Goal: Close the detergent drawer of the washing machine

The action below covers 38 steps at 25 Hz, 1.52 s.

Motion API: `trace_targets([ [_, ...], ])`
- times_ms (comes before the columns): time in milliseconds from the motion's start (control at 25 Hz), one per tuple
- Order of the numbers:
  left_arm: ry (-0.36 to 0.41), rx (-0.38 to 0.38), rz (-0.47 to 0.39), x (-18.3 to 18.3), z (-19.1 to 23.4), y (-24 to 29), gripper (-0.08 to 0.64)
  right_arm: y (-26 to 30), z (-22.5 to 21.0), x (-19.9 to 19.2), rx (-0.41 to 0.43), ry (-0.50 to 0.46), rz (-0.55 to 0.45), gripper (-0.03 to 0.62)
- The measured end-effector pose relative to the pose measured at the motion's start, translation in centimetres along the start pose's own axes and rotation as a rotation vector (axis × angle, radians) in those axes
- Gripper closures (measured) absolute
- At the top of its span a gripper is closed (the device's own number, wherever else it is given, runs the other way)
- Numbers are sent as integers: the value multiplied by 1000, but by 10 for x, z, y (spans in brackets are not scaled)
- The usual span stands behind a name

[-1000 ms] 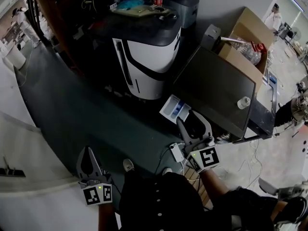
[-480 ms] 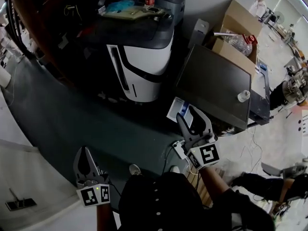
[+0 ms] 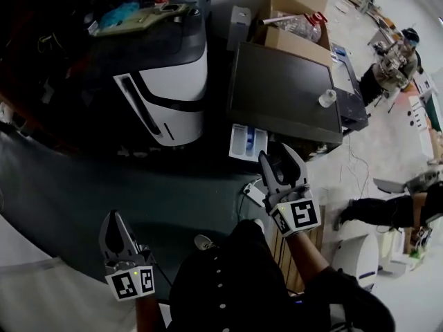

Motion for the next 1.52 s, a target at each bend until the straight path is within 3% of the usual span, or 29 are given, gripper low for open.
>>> trace_targets([
  [240,-41,-112,21,-19,-4,24,556,-25,-7,-9,-117,-22,41,408],
  [600,-43,-200,15,-38,-24,74,557,-23,-31,-31,-219,-32,47,408],
  [880,-43,-268,7,-50,-46,129,557,4,-58,-35,-249,-34,-13,408],
  [1040,-46,-297,2,-51,-57,163,557,20,-73,-35,-291,-33,36,408],
  [1200,-56,-332,-9,-58,-74,189,555,37,-89,-31,-309,-44,-11,408],
  [1520,-79,-398,-13,-70,-111,224,555,36,-112,-40,-345,-53,-2,408],
])
Point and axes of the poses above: the fingertips, and each gripper's own axes: y forward along the fingers, z to its left, x out of its top, the point moved 2 cm from there along -y, backward along the fingers, and after that the axes turned 15 degrees about -z, right-handed, at the moved point
